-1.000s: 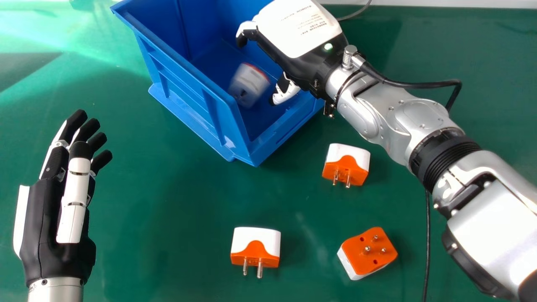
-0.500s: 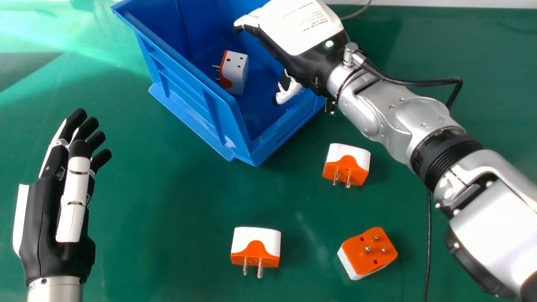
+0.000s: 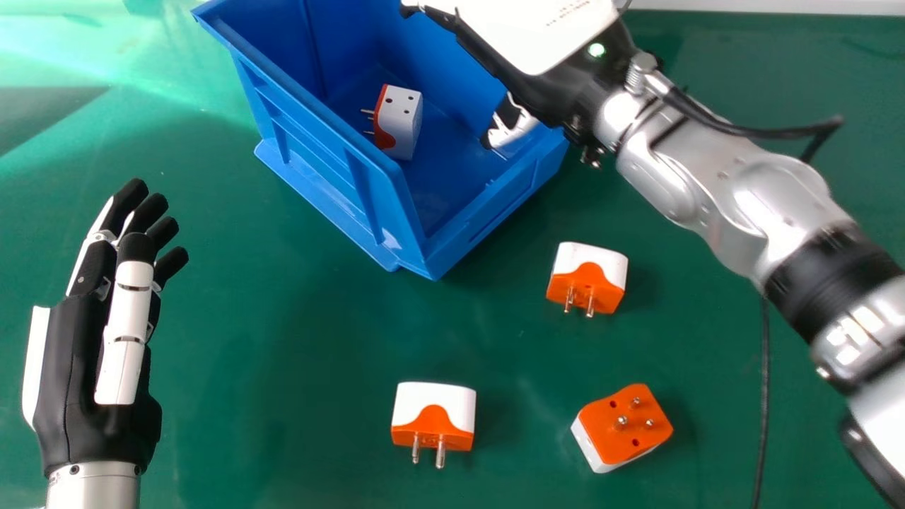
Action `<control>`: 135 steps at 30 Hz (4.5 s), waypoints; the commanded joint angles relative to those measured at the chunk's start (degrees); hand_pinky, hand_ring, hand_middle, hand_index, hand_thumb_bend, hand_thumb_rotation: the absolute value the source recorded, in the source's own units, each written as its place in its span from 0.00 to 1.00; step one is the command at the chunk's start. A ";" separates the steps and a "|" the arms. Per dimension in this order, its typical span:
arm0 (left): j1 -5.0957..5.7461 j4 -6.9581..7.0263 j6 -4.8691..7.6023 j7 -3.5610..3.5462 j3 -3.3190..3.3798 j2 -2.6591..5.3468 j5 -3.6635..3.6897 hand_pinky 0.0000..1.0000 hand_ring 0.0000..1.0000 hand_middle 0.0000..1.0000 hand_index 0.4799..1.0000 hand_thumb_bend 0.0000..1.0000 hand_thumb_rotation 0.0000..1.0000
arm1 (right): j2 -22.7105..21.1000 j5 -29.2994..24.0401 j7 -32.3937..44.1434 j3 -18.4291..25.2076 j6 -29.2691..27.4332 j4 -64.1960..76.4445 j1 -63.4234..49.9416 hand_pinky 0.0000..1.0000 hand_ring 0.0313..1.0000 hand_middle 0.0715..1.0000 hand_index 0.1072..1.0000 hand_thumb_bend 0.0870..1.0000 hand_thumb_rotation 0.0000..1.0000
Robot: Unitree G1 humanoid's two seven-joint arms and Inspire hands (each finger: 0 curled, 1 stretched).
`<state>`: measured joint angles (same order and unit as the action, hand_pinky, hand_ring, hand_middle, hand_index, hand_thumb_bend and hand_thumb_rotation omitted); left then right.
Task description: Pick all objects and put in blue box
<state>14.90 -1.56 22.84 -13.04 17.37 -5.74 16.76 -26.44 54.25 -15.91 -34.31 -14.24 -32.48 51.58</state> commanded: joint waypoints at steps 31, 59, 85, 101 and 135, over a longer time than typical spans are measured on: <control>0.49 1.76 -1.03 -0.63 0.22 -0.90 -0.12 0.89 0.91 0.92 0.87 0.51 0.73 | 3.70 -4.33 3.93 29.58 7.25 56.11 -64.02 0.72 0.84 0.88 0.86 0.67 0.29; -4.03 -1.15 -0.63 -0.74 0.13 -1.18 -0.49 0.89 0.91 0.93 0.89 0.52 0.74 | 10.70 7.79 6.79 18.73 25.24 33.21 -44.92 0.67 0.78 0.80 0.77 0.76 0.35; -4.67 -1.20 -0.98 -0.40 0.88 -1.73 0.10 0.89 0.90 0.90 0.78 0.50 0.74 | 6.86 6.50 17.35 15.03 27.68 31.70 -42.94 0.65 0.73 0.75 0.70 0.77 0.27; -4.07 -0.59 -1.11 -0.50 0.75 -1.48 0.39 0.89 0.90 0.90 0.77 0.49 0.74 | 6.75 4.29 20.72 13.50 29.79 25.06 -36.29 0.68 0.75 0.76 0.71 0.75 0.25; -5.91 -2.31 -0.63 -1.93 0.88 -3.00 0.05 0.92 0.93 0.93 0.86 0.52 0.78 | 7.99 1.00 16.21 9.27 29.17 12.79 -29.46 0.67 0.72 0.70 0.63 0.74 0.18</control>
<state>9.47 -4.08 21.02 -14.71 17.71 -7.91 16.72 -18.50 55.63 1.07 -24.61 15.21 -18.68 21.58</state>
